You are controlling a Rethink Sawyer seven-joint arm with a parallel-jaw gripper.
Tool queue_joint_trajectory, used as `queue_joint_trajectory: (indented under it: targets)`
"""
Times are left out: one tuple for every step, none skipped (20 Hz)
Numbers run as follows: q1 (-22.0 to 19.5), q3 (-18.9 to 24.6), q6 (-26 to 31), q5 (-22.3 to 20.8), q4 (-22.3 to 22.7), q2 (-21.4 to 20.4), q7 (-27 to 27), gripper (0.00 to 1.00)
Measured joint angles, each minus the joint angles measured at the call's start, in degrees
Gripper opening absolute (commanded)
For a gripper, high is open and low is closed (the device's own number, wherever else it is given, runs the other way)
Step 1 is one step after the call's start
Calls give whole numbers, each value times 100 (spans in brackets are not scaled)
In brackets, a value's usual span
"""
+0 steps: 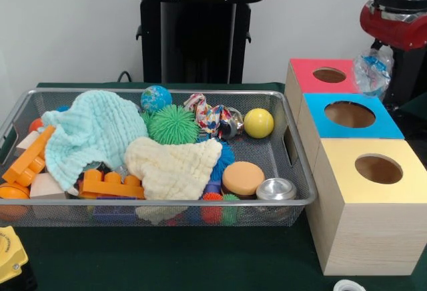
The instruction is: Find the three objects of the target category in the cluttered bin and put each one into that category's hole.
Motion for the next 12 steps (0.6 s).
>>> queue_joint_trajectory:
  targets:
    - [0, 1, 0, -6, -58, 49, 0, 0]
    - [0, 0, 0, -18, -93, 81, 0, 0]
    - [-1, 0, 0, -31, -124, 112, 0, 0]
    - [-2, 1, 0, -66, -161, 163, 0, 0]
    - [-4, 0, 0, -93, -173, 190, 0, 0]
    - [-8, 1, 0, -120, -179, 218, 0, 0]
    - [-14, 0, 1, -150, -180, 242, 0, 0]
    - [-20, -1, 1, -180, -180, 267, 0, 0]
    - [-27, 0, 0, -201, -181, 283, 0, 0]
    - [-52, 0, 1, -273, -181, 322, 0, 0]
    - [-69, 1, 0, -306, -181, 340, 0, 0]
    - [-83, 1, 0, -329, -181, 353, 0, 0]
